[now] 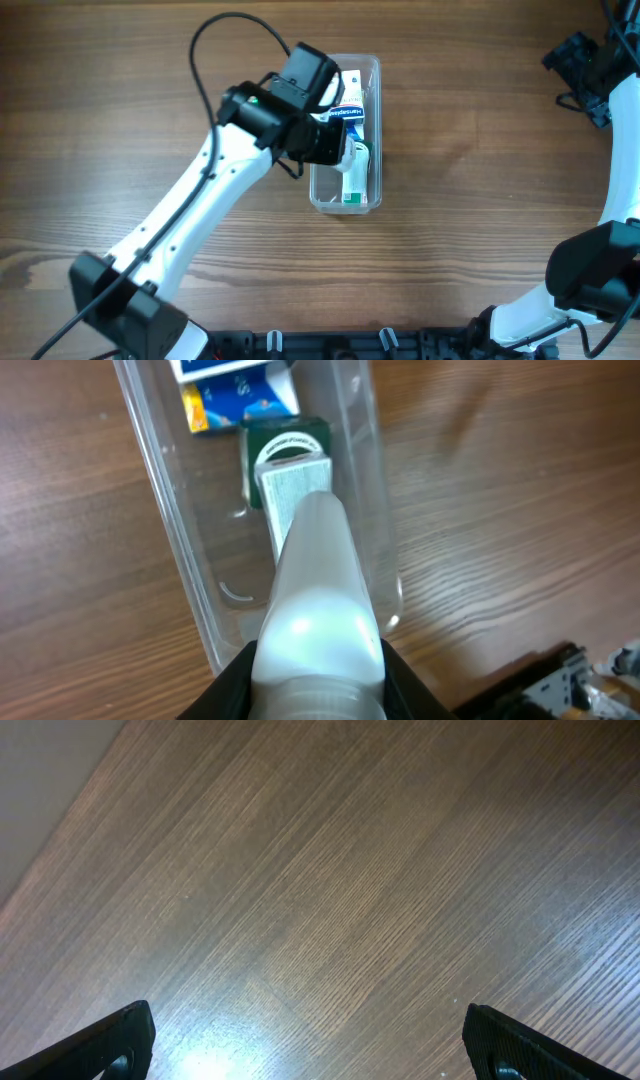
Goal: Pack container
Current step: 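Carry the dropper bottle over the container and lower it in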
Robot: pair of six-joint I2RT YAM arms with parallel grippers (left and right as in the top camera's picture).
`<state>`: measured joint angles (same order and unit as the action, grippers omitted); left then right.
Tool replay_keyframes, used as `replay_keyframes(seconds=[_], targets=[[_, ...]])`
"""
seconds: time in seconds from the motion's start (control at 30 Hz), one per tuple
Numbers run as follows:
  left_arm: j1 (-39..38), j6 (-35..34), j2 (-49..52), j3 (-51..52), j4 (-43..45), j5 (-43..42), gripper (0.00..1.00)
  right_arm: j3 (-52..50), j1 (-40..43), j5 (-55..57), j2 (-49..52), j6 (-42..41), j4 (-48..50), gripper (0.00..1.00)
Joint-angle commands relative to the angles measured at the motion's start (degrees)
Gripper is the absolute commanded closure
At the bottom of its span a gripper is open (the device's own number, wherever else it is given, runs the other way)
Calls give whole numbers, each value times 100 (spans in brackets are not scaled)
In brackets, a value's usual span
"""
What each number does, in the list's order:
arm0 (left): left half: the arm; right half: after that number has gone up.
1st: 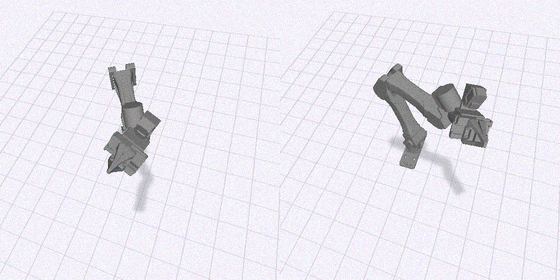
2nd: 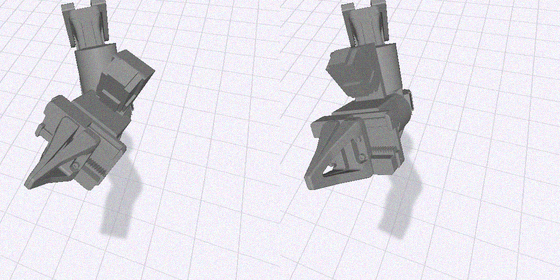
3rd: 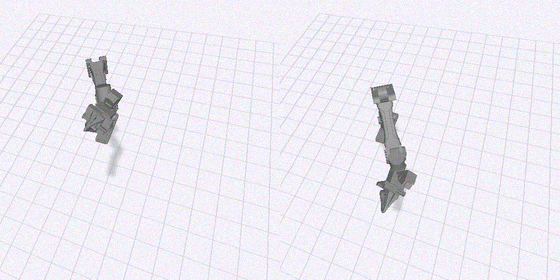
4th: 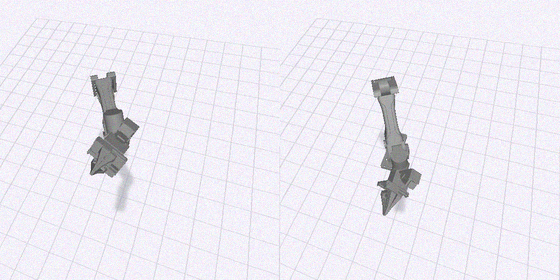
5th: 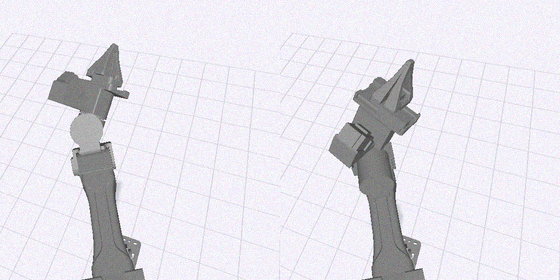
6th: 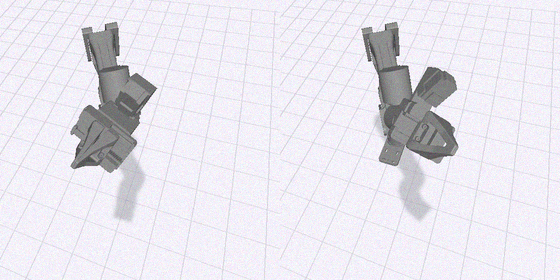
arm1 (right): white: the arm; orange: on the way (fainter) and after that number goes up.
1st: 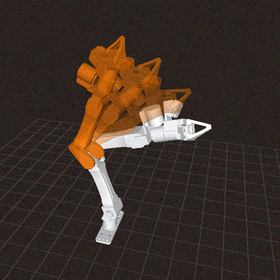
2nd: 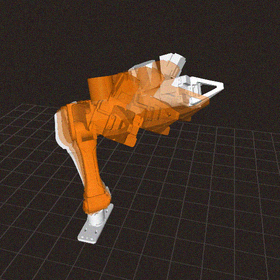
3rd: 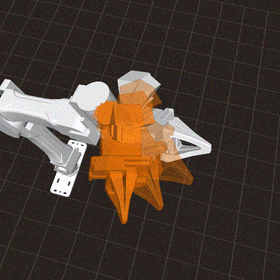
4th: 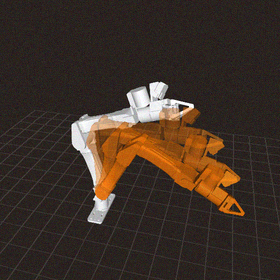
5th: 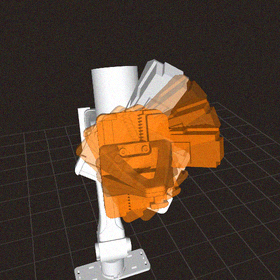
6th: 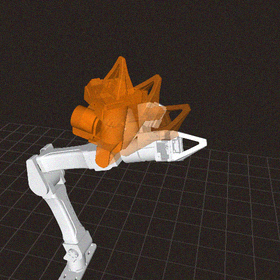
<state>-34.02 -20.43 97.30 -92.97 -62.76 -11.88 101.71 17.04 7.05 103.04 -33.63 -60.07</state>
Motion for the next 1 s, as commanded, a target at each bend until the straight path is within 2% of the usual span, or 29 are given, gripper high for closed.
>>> replay_keyframes(seconds=[0.0, 0.3, 0.37, 0.63, 0.97], targets=[[-199, -686, 234, -81, 31, 511, 72, -22, -13, -31, 37, -92, 7, 0], [-511, -1355, 551, -81, -33, 1657, 72, -22, -15, -31, 37, -90, 7, 0], [-516, -1462, 686, -81, -26, 1646, 69, -22, -15, -31, 35, -92, 7, 0], [-595, -1482, 1189, -79, -111, 1622, 68, -22, -15, -31, 37, -90, 7, 1], [-627, -1480, 1314, -79, -109, 1648, 64, -22, -15, -31, 37, -94, 7, 0]])
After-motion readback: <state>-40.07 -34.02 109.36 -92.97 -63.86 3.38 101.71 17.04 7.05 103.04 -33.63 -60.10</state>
